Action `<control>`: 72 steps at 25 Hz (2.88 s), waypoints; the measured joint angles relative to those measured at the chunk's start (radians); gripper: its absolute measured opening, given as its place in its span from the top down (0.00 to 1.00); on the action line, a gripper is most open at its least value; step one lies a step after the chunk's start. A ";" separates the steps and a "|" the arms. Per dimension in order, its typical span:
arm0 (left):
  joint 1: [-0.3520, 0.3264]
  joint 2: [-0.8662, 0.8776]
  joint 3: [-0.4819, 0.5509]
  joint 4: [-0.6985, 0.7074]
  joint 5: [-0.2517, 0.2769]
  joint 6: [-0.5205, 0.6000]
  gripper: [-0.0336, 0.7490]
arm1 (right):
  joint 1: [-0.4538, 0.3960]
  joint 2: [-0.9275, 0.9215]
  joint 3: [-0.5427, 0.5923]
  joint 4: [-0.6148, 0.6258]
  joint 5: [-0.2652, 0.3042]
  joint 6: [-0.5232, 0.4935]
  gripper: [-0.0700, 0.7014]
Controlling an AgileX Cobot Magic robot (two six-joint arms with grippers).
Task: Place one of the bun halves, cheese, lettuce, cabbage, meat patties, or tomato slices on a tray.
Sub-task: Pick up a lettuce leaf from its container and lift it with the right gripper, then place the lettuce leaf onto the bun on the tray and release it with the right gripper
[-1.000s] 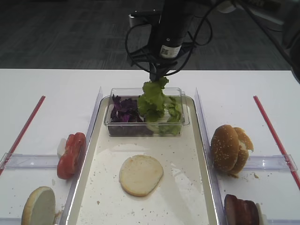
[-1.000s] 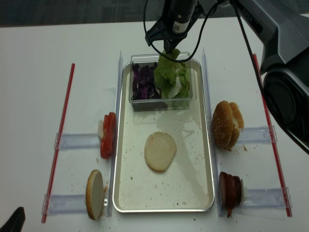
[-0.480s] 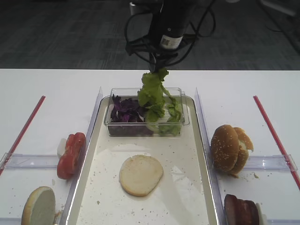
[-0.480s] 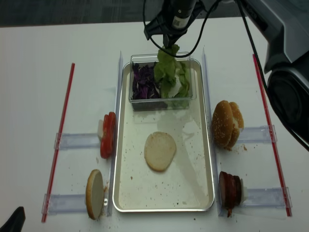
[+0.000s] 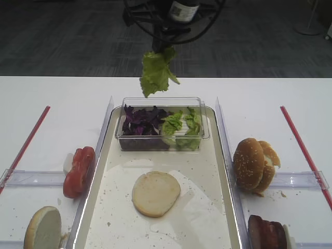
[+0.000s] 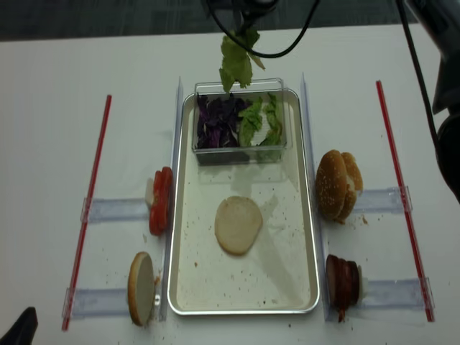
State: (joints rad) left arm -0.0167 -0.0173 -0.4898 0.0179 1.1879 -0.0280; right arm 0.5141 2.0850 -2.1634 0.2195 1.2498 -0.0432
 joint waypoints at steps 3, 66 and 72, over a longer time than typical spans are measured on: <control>0.000 0.000 0.000 0.000 0.000 0.000 0.33 | 0.027 -0.008 0.000 0.000 0.000 0.004 0.84; 0.000 0.000 0.000 0.000 0.000 0.000 0.33 | 0.263 -0.067 0.573 -0.038 -0.081 -0.028 0.84; 0.000 0.000 0.000 0.000 0.000 0.000 0.33 | 0.263 -0.033 0.573 -0.050 -0.102 -0.028 0.84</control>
State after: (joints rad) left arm -0.0167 -0.0173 -0.4898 0.0179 1.1879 -0.0280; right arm 0.7768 2.0521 -1.5900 0.1693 1.1481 -0.0716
